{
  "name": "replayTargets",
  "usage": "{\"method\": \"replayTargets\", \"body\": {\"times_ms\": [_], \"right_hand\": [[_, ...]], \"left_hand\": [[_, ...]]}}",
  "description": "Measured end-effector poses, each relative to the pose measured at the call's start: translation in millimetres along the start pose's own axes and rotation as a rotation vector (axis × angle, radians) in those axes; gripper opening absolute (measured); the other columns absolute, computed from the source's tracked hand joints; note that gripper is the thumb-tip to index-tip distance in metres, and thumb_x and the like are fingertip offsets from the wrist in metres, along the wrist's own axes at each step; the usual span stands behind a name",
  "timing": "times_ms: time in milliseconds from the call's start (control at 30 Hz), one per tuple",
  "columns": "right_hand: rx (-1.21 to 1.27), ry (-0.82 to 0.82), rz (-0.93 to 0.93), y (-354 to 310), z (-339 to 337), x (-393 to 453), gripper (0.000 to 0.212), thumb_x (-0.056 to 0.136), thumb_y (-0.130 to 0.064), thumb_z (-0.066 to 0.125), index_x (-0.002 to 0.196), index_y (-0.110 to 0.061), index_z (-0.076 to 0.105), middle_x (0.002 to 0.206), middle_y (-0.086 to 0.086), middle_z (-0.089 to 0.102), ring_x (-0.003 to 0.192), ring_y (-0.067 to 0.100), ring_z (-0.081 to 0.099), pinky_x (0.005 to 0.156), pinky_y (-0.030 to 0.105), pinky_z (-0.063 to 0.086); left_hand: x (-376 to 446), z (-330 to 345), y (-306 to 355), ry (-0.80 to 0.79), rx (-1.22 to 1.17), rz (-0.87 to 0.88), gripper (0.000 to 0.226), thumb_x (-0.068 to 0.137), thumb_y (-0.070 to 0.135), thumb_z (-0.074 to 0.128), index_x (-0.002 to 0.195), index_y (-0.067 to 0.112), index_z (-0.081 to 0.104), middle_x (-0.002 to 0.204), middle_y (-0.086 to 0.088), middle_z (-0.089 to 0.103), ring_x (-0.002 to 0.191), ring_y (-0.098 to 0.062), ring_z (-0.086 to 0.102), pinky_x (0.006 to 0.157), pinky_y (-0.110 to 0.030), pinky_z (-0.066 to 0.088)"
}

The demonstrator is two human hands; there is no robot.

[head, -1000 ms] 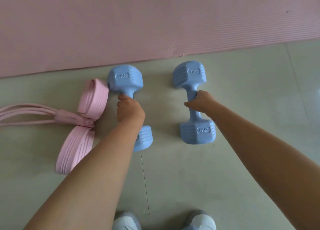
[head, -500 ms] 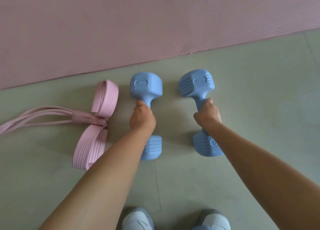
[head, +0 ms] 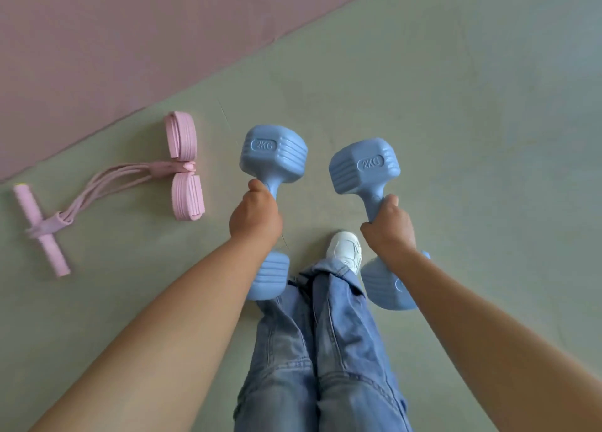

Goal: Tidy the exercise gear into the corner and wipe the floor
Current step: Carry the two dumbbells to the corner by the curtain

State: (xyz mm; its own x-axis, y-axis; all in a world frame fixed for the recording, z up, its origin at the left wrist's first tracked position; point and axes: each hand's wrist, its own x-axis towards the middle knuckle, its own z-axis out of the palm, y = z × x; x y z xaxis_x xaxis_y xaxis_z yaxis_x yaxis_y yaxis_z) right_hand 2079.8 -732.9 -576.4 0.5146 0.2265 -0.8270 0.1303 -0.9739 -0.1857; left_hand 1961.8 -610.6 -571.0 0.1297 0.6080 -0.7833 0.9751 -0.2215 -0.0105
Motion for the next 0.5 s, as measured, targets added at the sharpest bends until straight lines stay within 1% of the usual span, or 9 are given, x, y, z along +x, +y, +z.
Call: {"method": "replayTargets", "body": {"times_ms": [100, 167, 233, 300, 333, 400, 433, 500], "right_hand": [[0.061, -0.02, 0.059, 17.7, -40.7, -59.2, 0.023, 0.085, 0.003, 0.048, 0.092, -0.006, 0.028, 0.067, 0.002, 0.038, 0.077, 0.028, 0.043, 0.063, 0.031, 0.032], [0.104, -0.025, 0.116, 28.4, -74.2, -98.1, 0.022, 0.085, 0.002, 0.048, 0.092, -0.006, 0.029, 0.064, 0.0, 0.034, 0.078, 0.028, 0.043, 0.064, 0.03, 0.032], [0.148, -0.019, 0.143, 36.2, -108.7, -135.1, 0.019, 0.085, 0.001, 0.049, 0.098, -0.004, 0.036, 0.07, 0.003, 0.041, 0.079, 0.027, 0.043, 0.066, 0.03, 0.033], [0.184, 0.009, 0.167, 46.1, -142.2, -167.3, 0.025, 0.086, 0.0, 0.05, 0.109, 0.0, 0.041, 0.083, 0.008, 0.045, 0.081, 0.026, 0.043, 0.068, 0.029, 0.033], [0.205, 0.018, 0.18, 52.1, -157.3, -182.0, 0.026, 0.086, -0.001, 0.051, 0.11, -0.001, 0.042, 0.084, 0.008, 0.045, 0.082, 0.026, 0.043, 0.068, 0.029, 0.034], [0.285, 0.053, 0.217, 70.0, -189.4, -216.2, 0.02, 0.085, 0.0, 0.05, 0.1, -0.006, 0.038, 0.072, 0.003, 0.041, 0.082, 0.026, 0.044, 0.069, 0.03, 0.035], [0.294, 0.047, 0.223, 72.1, -192.3, -219.6, 0.021, 0.085, 0.0, 0.05, 0.096, -0.008, 0.034, 0.068, 0.0, 0.037, 0.082, 0.026, 0.044, 0.069, 0.03, 0.035], [0.358, 0.07, 0.267, 89.7, -213.6, -239.1, 0.023, 0.085, 0.0, 0.05, 0.094, -0.009, 0.031, 0.067, -0.003, 0.034, 0.082, 0.026, 0.044, 0.069, 0.03, 0.035]], "left_hand": [[-63.0, -29.6, 22.3, -0.034, 0.06, 0.039, 0.036, 0.094, 0.005, 0.046, 0.127, -0.003, 0.033, 0.133, -0.021, 0.051, 0.12, -0.038, 0.054, 0.09, -0.043, 0.044], [-105.1, -50.9, 40.6, -0.057, 0.102, 0.084, 0.036, 0.094, 0.006, 0.047, 0.127, -0.003, 0.033, 0.132, -0.02, 0.051, 0.12, -0.037, 0.054, 0.09, -0.042, 0.045], [-142.6, -74.2, 59.5, -0.068, 0.137, 0.131, 0.037, 0.094, 0.006, 0.047, 0.127, -0.003, 0.033, 0.132, -0.019, 0.052, 0.12, -0.037, 0.054, 0.089, -0.041, 0.045], [-176.4, -96.2, 79.7, -0.06, 0.163, 0.177, 0.039, 0.094, 0.006, 0.048, 0.128, -0.003, 0.032, 0.132, -0.018, 0.052, 0.12, -0.036, 0.054, 0.089, -0.041, 0.046], [-193.8, -105.6, 89.5, -0.06, 0.176, 0.203, 0.039, 0.094, 0.006, 0.048, 0.128, -0.004, 0.032, 0.132, -0.018, 0.052, 0.12, -0.036, 0.054, 0.089, -0.04, 0.046], [-231.9, -123.2, 113.5, -0.059, 0.243, 0.285, 0.038, 0.094, 0.005, 0.047, 0.128, -0.004, 0.033, 0.13, -0.018, 0.053, 0.118, -0.035, 0.055, 0.087, -0.04, 0.046], [-238.0, -126.0, 116.1, -0.059, 0.272, 0.295, 0.037, 0.094, 0.004, 0.046, 0.128, -0.003, 0.033, 0.129, -0.018, 0.053, 0.118, -0.035, 0.056, 0.086, -0.04, 0.046], [-264.8, -135.9, 137.4, -0.063, 0.348, 0.365, 0.036, 0.094, 0.004, 0.044, 0.127, -0.003, 0.034, 0.128, -0.018, 0.054, 0.116, -0.035, 0.057, 0.086, -0.039, 0.047]]}}
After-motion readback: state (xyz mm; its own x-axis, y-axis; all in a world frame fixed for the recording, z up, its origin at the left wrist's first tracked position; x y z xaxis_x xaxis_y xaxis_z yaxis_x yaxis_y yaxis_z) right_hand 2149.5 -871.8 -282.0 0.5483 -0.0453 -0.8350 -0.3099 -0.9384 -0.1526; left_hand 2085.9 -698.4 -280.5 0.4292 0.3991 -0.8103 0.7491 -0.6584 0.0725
